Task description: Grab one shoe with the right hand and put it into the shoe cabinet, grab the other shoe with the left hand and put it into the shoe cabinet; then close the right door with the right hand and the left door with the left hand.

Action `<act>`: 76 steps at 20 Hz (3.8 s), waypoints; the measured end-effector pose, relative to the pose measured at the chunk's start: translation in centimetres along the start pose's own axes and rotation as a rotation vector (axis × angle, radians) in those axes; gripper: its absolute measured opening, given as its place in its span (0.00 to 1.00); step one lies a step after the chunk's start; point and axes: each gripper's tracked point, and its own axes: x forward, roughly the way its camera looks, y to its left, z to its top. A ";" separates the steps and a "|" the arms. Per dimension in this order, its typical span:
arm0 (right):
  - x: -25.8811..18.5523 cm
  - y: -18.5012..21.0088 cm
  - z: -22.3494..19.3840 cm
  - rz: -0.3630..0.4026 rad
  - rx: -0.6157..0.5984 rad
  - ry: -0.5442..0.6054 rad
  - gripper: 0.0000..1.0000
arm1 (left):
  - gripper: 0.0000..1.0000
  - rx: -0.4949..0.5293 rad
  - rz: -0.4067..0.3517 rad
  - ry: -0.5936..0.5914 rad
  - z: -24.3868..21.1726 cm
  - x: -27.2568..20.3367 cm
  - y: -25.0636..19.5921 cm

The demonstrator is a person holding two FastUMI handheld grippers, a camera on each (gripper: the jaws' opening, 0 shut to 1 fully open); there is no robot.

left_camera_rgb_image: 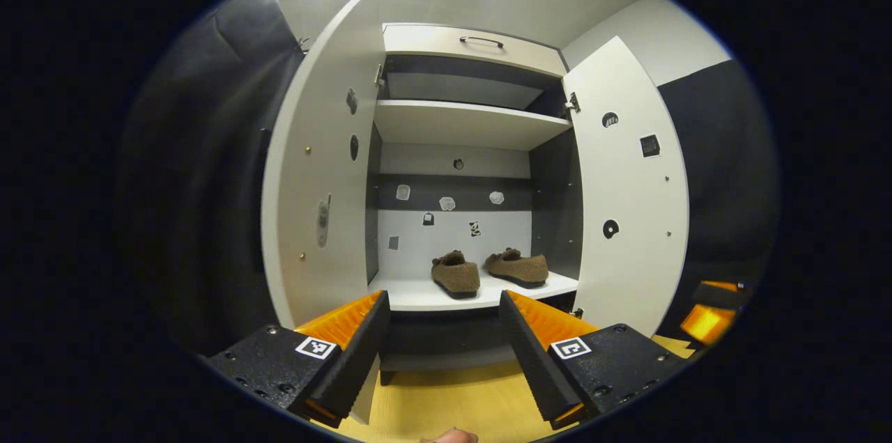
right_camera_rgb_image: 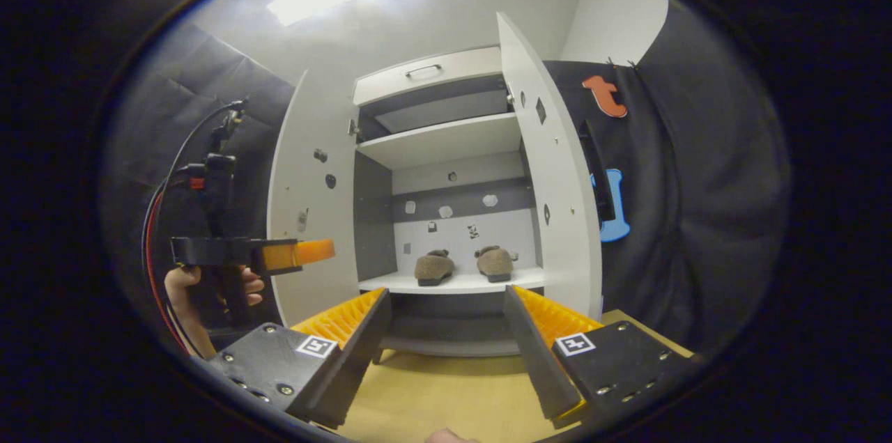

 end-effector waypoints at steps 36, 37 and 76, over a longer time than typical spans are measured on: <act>12.5 -22.2 6.3 -0.101 -0.175 0.171 0.87 | 0.96 -0.068 -0.134 -0.039 -3.7 -8.8 1.7; 12.8 -21.1 6.2 -0.093 -0.170 0.169 0.90 | 0.93 -0.069 -0.132 -0.038 -3.7 -9.1 1.7; 5.1 -6.8 3.8 -0.031 -0.064 0.119 0.98 | 0.96 -0.070 0.422 0.060 -1.0 -4.0 31.8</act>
